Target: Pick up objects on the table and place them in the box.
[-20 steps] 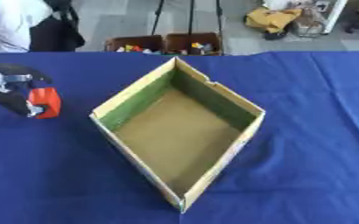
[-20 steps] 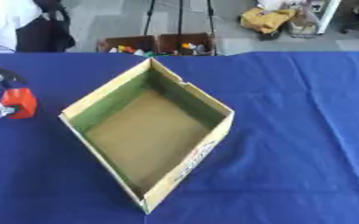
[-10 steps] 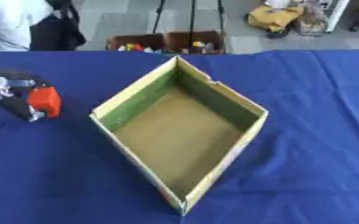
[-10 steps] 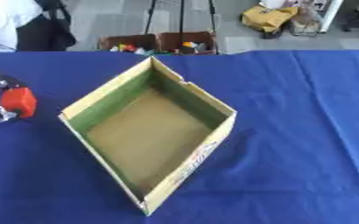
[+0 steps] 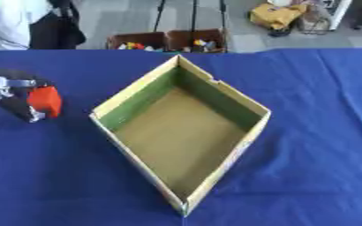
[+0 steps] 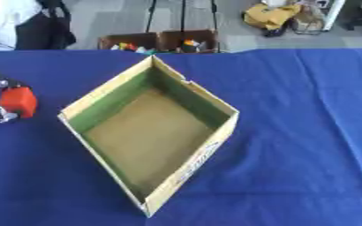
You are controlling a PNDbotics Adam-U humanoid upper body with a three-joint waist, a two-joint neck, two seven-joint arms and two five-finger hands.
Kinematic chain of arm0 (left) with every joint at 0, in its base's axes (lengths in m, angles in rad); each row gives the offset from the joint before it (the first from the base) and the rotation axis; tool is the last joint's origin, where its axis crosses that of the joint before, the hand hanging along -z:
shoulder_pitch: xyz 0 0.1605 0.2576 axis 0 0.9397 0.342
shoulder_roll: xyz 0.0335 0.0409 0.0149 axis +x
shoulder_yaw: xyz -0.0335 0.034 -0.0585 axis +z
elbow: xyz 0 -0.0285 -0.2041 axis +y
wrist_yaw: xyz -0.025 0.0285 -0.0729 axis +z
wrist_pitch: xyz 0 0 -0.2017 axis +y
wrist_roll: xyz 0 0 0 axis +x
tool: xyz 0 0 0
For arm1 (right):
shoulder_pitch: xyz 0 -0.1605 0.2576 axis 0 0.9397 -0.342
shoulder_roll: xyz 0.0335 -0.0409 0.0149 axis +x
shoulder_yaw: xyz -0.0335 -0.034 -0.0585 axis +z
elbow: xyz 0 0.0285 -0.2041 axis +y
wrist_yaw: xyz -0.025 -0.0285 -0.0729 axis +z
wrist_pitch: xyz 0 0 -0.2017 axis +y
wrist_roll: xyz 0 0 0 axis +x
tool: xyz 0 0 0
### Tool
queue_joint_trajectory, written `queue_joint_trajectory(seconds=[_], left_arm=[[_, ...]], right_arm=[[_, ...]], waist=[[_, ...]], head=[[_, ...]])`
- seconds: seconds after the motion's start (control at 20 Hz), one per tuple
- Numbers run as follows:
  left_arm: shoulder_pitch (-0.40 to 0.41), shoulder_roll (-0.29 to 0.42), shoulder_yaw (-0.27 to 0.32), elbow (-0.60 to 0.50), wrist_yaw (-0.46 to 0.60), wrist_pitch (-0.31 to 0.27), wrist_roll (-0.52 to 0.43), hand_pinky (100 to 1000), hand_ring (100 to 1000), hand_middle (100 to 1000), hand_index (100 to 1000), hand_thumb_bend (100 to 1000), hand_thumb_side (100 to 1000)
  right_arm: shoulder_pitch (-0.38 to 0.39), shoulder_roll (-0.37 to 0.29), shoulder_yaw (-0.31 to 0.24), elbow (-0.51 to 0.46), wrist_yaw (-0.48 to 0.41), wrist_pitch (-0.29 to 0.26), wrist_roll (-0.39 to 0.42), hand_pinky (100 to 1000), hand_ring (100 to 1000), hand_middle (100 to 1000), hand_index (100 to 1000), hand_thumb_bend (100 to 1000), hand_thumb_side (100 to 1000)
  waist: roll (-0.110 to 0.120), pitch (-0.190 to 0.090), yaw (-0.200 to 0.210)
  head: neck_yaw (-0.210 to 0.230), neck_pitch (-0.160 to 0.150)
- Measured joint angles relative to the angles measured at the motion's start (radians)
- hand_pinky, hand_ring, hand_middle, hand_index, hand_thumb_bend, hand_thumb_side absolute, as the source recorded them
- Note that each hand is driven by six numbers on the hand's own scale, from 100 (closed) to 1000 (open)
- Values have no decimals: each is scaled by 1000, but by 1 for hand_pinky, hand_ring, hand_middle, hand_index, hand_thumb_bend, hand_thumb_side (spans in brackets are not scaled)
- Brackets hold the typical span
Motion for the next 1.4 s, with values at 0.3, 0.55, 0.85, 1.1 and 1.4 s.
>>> queue_joint_trajectory(seconds=[0.3, 0.55, 0.85, 1.1, 1.4], left_arm=[[3, 0, 6, -10, -2, 2, 44, 577, 683, 610, 752, 100, 386], [8, 0, 6, -9, -22, 10, 116, 487, 592, 478, 631, 100, 417], [8, 0, 5, -9, -36, 19, 194, 453, 565, 455, 590, 100, 462], [8, 0, 0, -23, -24, 20, 214, 433, 547, 444, 575, 100, 460], [9, 2, -1, -93, 28, 20, 214, 403, 522, 426, 549, 100, 424]], right_arm=[[0, 0, -1, 0, 0, 4, -4, 777, 746, 799, 804, 100, 757], [2, 0, -3, 0, 0, 4, -6, 778, 746, 799, 805, 100, 756], [6, 0, -6, 0, -1, 6, -10, 778, 747, 799, 806, 100, 754], [15, 0, -6, 0, -2, 7, -11, 778, 748, 799, 806, 100, 752], [23, 1, -7, 0, -2, 7, -14, 778, 748, 799, 807, 100, 750]], waist=[[0, 2, -1], [0, 2, -1], [0, 1, 5], [0, 0, 15], [0, -27, 24]], head=[[2, 0], [3, 0], [1, 5], [-6, 18], [-19, 30]])
